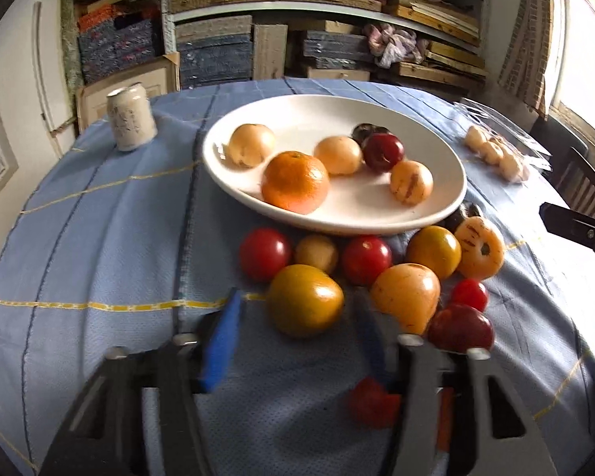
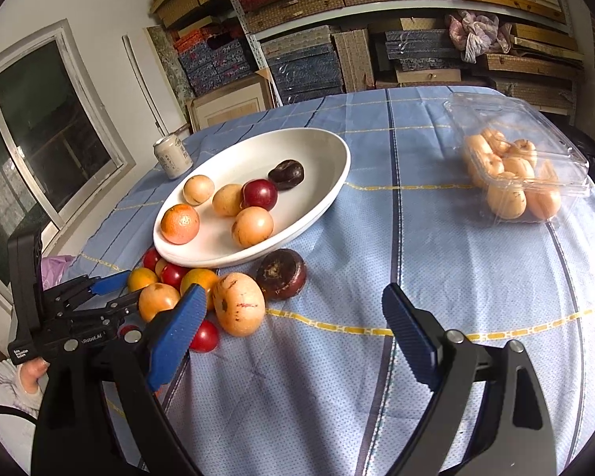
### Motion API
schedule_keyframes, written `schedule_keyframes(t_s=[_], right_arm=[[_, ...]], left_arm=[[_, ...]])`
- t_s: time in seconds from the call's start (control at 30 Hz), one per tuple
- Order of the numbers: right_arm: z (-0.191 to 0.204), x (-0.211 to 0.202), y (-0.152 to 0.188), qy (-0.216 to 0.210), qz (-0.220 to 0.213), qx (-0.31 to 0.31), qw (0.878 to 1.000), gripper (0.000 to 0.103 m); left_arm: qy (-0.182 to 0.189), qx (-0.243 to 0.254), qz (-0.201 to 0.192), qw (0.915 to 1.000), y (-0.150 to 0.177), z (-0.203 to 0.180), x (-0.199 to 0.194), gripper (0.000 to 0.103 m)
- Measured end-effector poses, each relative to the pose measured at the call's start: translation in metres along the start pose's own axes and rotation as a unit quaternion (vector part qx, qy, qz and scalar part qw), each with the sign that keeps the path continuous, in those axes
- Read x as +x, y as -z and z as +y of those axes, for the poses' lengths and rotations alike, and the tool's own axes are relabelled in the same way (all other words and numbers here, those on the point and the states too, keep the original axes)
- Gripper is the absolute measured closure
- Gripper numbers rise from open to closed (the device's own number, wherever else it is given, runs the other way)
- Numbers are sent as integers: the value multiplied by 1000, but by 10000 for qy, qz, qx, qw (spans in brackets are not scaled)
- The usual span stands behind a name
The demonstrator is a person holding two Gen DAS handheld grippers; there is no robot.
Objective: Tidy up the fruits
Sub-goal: 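Grasp a striped yellow apple with the right tool while the left tool grasps a yellow fruit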
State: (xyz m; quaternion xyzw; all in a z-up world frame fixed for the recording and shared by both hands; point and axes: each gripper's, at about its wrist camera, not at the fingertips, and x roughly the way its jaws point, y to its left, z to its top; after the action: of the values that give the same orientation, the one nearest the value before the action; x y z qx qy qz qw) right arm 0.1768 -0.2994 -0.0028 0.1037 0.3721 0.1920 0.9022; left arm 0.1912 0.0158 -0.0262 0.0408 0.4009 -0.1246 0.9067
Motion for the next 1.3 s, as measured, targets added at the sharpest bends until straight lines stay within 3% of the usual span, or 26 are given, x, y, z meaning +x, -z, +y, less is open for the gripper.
schedule_keyframes(t_s=[0.1, 0.3, 0.43, 0.53, 0.63, 0.67, 0.9, 1.3], right_arm=[[2, 3, 2, 16, 38, -43, 10000, 15], [7, 8, 4, 3, 126, -166, 9998, 15], [26, 12, 10, -41, 227, -670, 9975, 15], [43, 18, 17, 189, 276, -1196, 9923, 24], [53, 32, 24, 425, 480, -1576, 9854, 39], [54, 35, 23, 401, 543, -1591, 9850, 45], [50, 47, 17, 111, 643, -1237, 9902, 55], [40, 63, 9, -286, 872, -678, 9935, 66]], left_arm=[[95, 52, 31, 9999, 0, -3, 1, 63], [216, -17, 27, 9998, 0, -2, 2, 63], [-94, -62, -114, 9999, 2, 4, -5, 63], [-87, -259, -98, 9996, 3, 14, -6, 63], [-54, -289, -66, 9995, 3, 14, -5, 63], [-49, -279, -73, 9996, 2, 14, -5, 63], [22, -308, -30, 9995, 3, 14, -3, 63], [64, -308, -15, 9995, 4, 12, -1, 63]])
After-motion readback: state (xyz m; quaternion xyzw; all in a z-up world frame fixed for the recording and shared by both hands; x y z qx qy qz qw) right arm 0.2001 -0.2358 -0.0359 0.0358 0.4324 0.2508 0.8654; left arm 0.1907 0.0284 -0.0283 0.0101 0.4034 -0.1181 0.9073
